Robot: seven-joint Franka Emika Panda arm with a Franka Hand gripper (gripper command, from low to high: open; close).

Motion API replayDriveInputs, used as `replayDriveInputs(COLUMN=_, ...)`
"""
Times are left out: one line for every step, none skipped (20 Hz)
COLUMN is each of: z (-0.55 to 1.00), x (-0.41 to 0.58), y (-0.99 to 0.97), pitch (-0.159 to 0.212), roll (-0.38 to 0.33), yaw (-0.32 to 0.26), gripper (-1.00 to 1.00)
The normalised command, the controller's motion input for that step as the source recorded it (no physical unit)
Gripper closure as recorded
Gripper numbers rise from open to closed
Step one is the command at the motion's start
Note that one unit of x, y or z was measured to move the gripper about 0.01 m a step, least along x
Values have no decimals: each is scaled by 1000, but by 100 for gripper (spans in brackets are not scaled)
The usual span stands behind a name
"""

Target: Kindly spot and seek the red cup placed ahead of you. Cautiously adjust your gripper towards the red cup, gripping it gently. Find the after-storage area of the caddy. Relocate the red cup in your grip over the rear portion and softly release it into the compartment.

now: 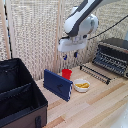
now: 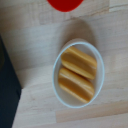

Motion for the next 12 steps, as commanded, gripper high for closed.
replayDriveInputs(z=-237, x=271, y=-437, pitch=89, roll=29, yaw=35, gripper=-100)
replayDriveInputs(z=-257, x=283, y=-434, pitch=100, roll=28, yaw=35, gripper=-100)
replayDriveInputs(z=-260, x=300, y=-400, pitch=104, roll=24, yaw=29, gripper=-100)
replayDriveInputs(z=-263, x=311, y=-386, pitch=104, roll=21, yaw=26, gripper=-100)
replayDriveInputs(z=-277, x=323, y=-371, pitch=93, roll=15, yaw=26, gripper=-100)
replayDriveInputs(z=-277, x=360, y=-371, pitch=80, roll=15, yaw=27, gripper=-100)
replayDriveInputs(z=-277, x=380, y=-354, pitch=44, roll=16, yaw=30, gripper=-100)
replayDriveInputs(z=-280, x=423, y=-346, pitch=27, roll=19, yaw=36, gripper=-100)
replayDriveInputs(z=-277, x=443, y=-320, pitch=15, roll=23, yaw=40, gripper=-100)
replayDriveInputs(z=-271, x=440, y=-291, pitch=1, roll=18, yaw=45, gripper=-100)
replayDriveInputs(z=-274, x=440, y=-289, pitch=2, roll=18, yaw=44, gripper=-100)
replayDriveInputs(z=-280, x=420, y=-277, pitch=15, roll=15, yaw=41, gripper=-100)
